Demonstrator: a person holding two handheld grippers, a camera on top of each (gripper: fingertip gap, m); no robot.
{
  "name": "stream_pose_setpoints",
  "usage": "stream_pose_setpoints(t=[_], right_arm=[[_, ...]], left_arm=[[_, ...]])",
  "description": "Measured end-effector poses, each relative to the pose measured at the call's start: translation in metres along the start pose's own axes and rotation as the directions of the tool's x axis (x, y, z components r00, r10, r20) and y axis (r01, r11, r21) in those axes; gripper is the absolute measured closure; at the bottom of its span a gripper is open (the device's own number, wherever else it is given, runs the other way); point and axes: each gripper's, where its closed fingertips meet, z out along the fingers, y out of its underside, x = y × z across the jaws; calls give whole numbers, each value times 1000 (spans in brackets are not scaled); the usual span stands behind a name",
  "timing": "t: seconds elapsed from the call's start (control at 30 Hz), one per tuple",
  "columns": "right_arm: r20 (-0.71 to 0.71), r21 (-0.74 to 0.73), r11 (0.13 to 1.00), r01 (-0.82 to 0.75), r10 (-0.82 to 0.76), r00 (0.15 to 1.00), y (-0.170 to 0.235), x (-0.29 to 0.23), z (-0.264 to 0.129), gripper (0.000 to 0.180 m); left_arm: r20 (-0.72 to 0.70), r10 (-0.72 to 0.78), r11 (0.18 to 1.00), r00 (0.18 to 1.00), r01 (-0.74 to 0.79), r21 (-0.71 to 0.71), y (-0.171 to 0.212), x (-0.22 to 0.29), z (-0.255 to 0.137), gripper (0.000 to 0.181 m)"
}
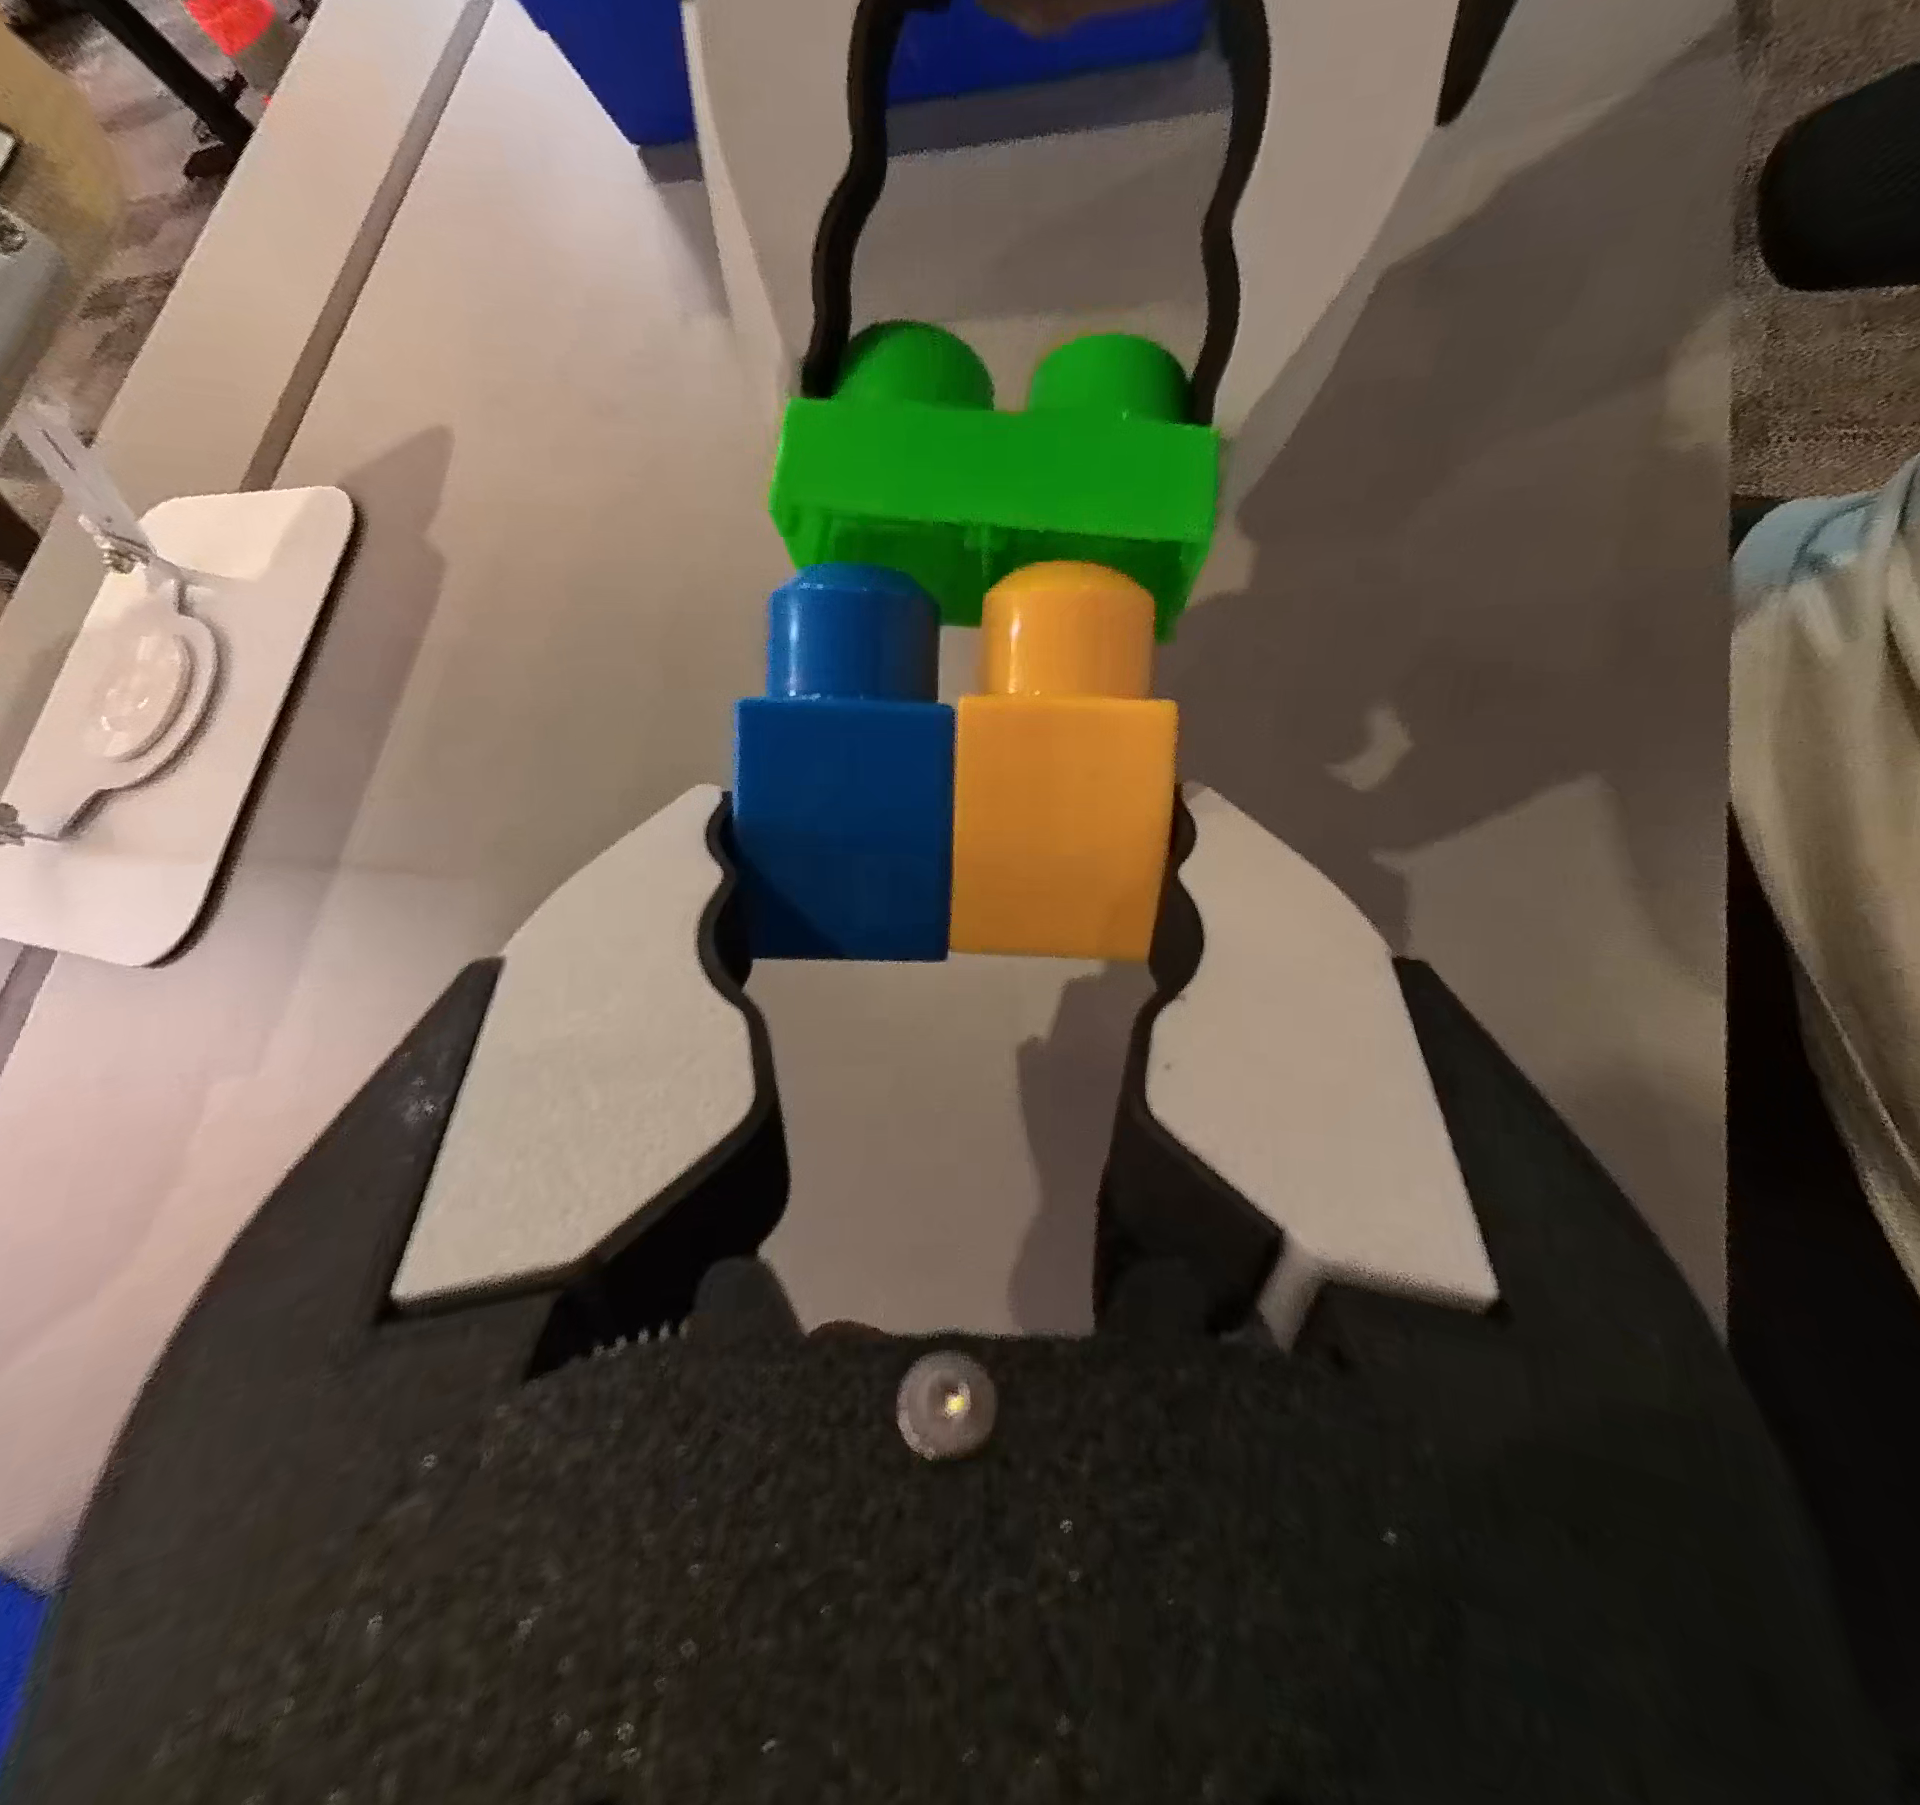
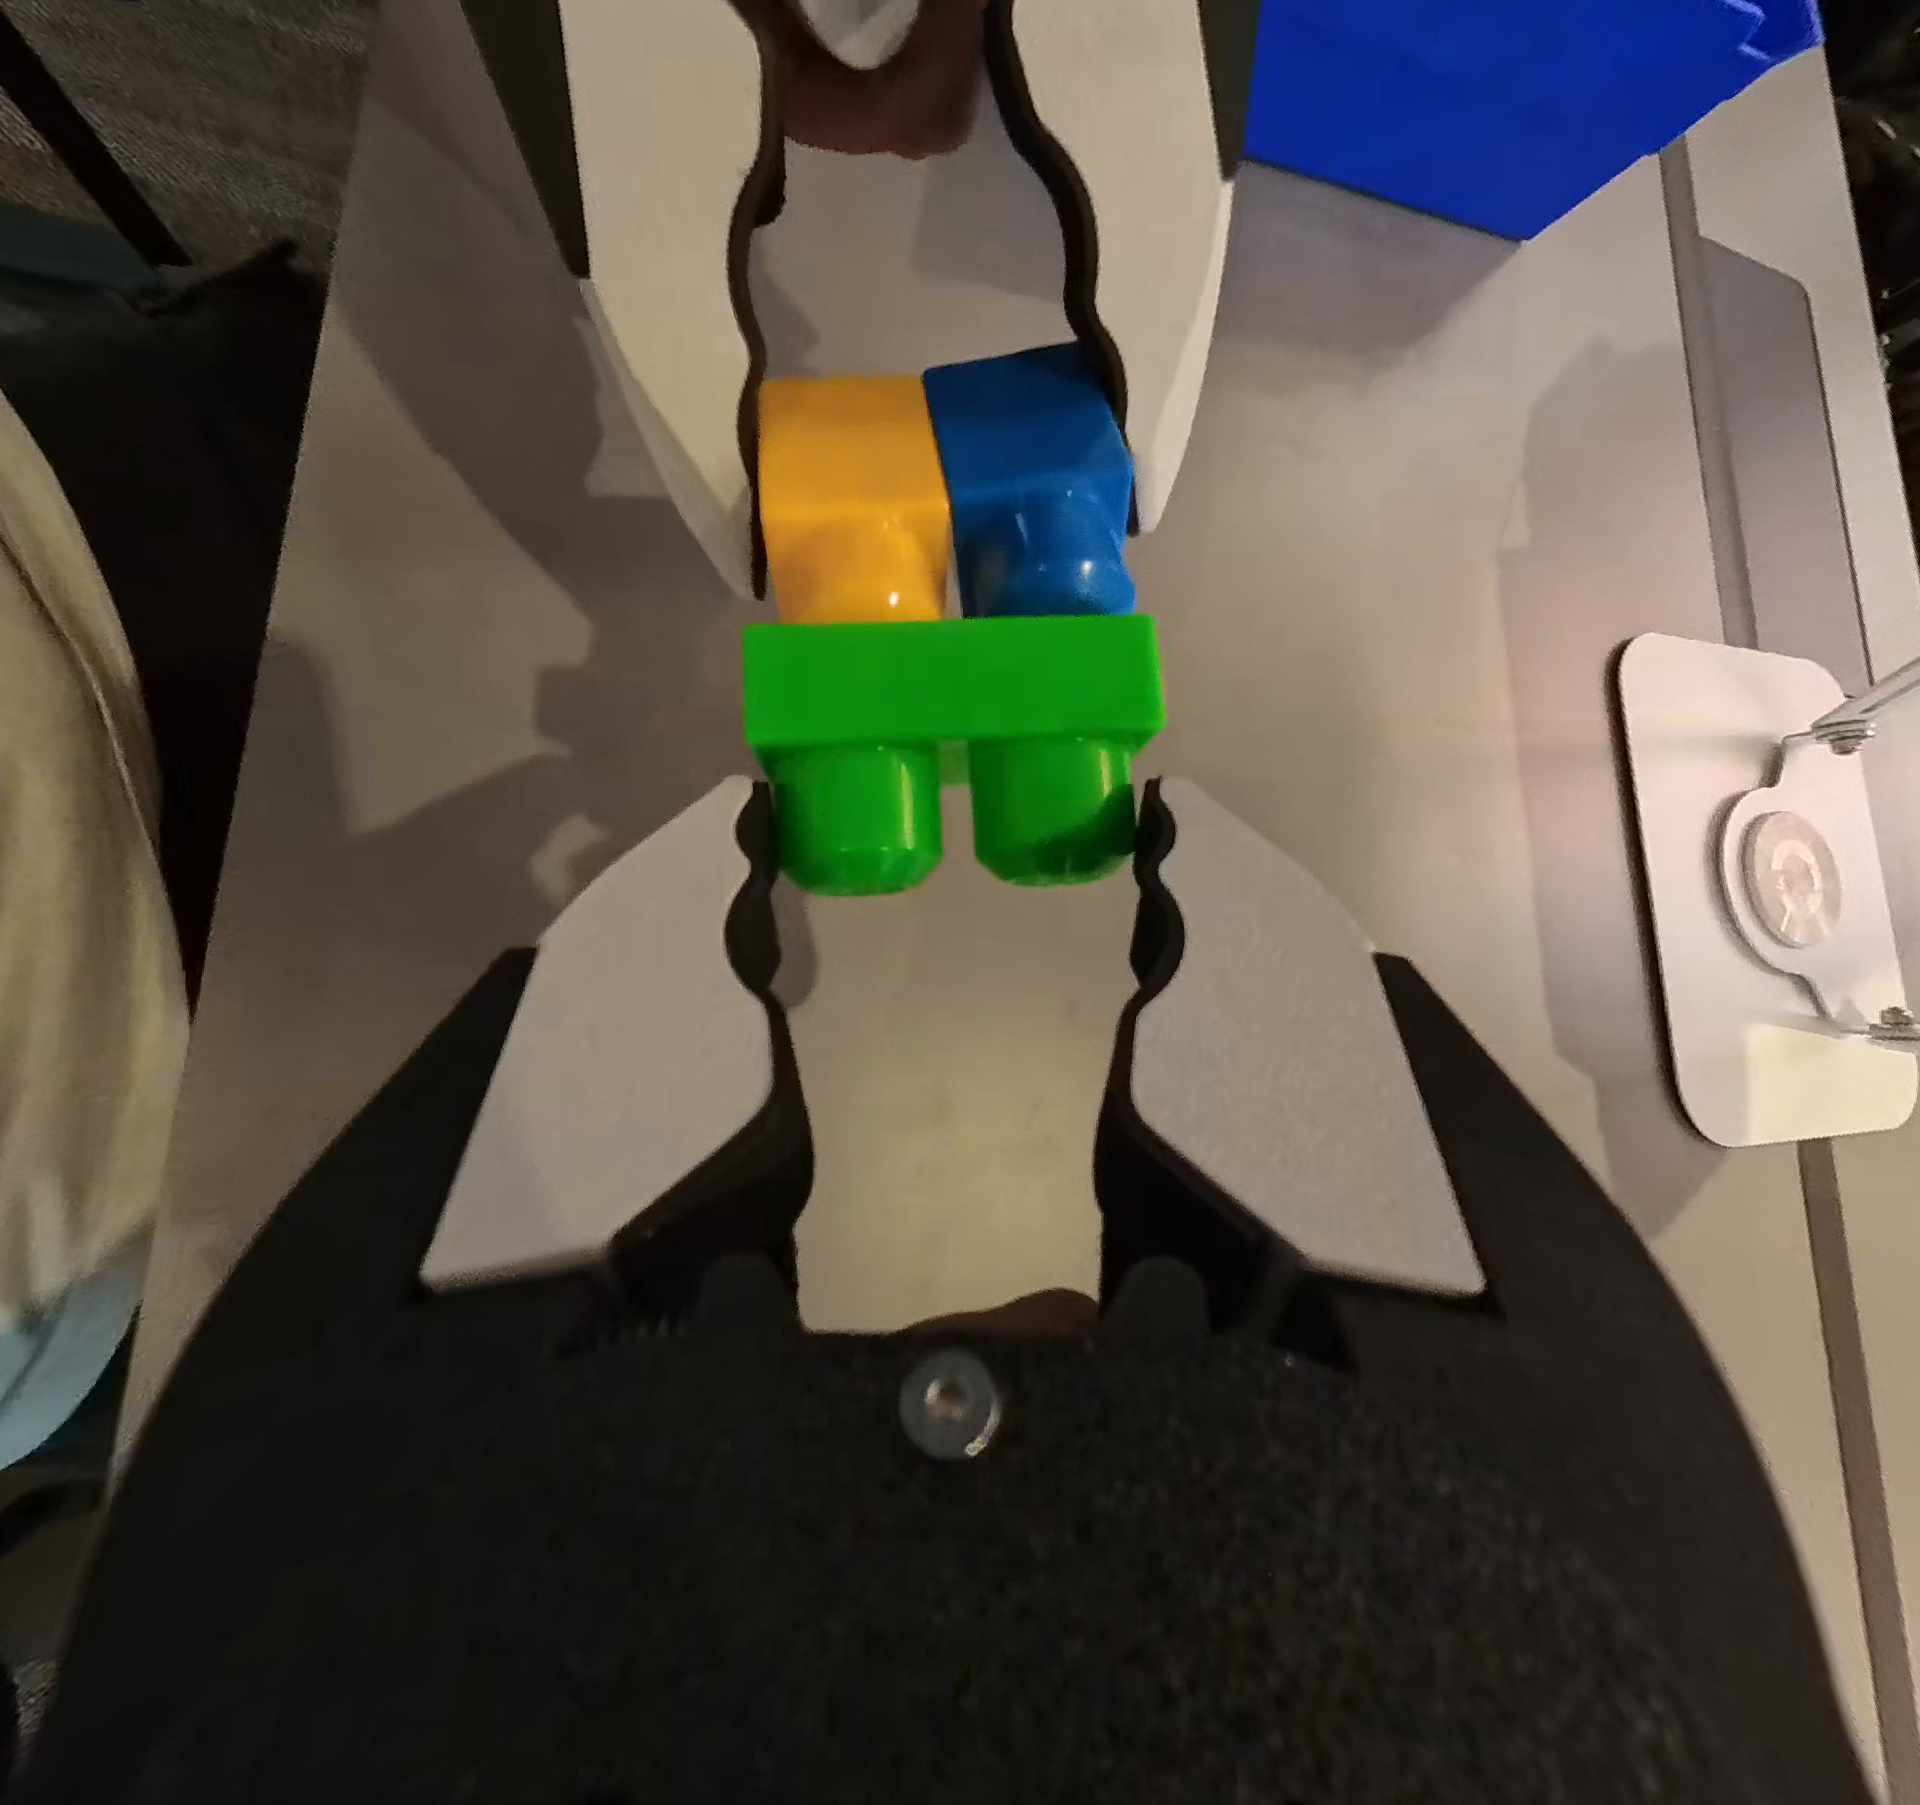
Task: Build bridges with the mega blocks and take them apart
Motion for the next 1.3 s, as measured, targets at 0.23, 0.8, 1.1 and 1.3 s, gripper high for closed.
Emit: stream_pose_setpoints(t=[0.23,0.8,1.1,1.3], right_arm=[[-12,-49,995,83,-84,996,-2,-6,1,114],[-39,-97,988,121,-125,991,11,-8,11,114],[-30,25,993,118,-117,993,-13,-8,-4,114],[-96,93,987,130,-121,988,-19,2,-7,113]], left_arm=[[-38,30,999,999,-31,-32,-3,10,9,105],[-43,24,999,999,-26,-42,-1,14,22,107],[-20,31,999,999,-30,25,-8,12,21,107],[39,32,998,999,-34,60,-10,4,15,107]])
